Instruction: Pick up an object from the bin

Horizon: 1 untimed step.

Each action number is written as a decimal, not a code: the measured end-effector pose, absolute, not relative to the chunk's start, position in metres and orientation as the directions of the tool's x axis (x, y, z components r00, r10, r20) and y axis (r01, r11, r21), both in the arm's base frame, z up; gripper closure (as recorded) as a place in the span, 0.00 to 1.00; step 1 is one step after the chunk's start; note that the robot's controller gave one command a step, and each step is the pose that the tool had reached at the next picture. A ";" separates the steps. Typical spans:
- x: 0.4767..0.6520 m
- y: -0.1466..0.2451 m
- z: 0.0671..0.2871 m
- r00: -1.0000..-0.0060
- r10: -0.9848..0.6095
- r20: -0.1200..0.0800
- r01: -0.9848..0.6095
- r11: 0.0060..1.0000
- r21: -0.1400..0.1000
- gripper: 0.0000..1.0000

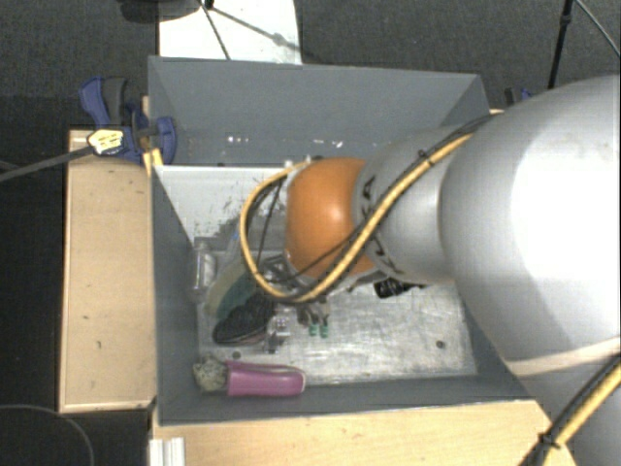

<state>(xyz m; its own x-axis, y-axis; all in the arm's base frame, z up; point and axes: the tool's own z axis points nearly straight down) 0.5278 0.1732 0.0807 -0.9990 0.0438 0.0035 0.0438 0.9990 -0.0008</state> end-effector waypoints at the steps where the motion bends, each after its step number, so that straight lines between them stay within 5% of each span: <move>1: 0.480 0.252 0.272 -0.984 -0.179 -0.008 -0.179 0.984 0.004 1.00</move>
Offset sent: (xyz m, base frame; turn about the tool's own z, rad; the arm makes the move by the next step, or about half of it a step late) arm -0.0484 0.0766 0.1874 -0.2219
